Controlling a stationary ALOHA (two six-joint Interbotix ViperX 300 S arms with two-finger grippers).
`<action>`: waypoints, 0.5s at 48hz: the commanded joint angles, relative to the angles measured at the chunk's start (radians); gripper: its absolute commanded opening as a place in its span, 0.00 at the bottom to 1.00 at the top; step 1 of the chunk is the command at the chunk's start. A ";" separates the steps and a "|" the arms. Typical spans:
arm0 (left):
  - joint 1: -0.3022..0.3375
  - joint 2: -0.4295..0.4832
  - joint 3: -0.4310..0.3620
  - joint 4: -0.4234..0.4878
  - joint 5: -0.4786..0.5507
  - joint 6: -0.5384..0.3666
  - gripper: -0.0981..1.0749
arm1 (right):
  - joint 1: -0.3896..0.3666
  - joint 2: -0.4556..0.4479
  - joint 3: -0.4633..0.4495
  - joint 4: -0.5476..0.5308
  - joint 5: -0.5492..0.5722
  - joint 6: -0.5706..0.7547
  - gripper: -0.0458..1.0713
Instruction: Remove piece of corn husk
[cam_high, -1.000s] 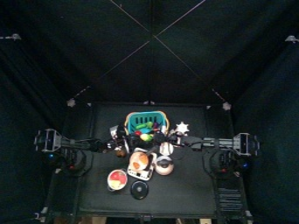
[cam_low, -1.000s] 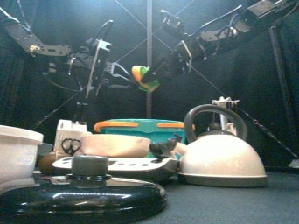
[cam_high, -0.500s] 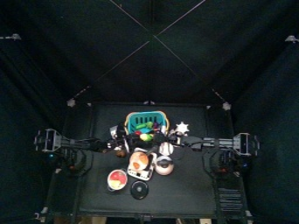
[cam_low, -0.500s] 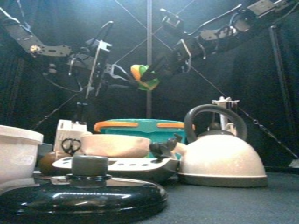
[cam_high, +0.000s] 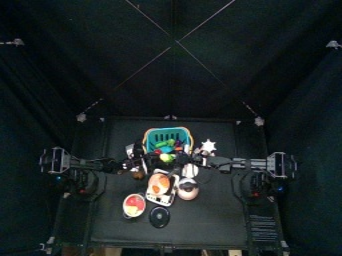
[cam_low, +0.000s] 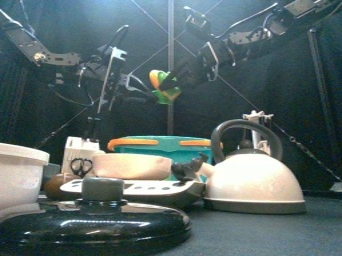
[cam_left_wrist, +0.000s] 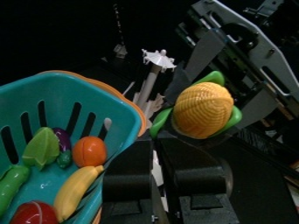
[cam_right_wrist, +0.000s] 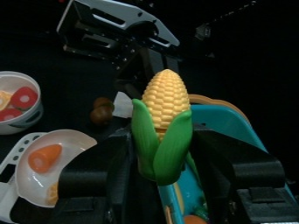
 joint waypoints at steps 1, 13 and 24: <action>0.006 -0.003 -0.011 0.002 -0.008 0.003 0.41 | 0.005 -0.032 -0.006 0.003 -0.012 0.000 0.51; 0.006 -0.005 -0.009 0.003 -0.008 0.003 0.41 | 0.005 -0.044 -0.002 0.002 -0.012 -0.002 0.51; 0.006 -0.005 -0.009 0.005 -0.008 0.003 0.41 | 0.002 -0.051 0.008 0.002 -0.012 0.000 0.51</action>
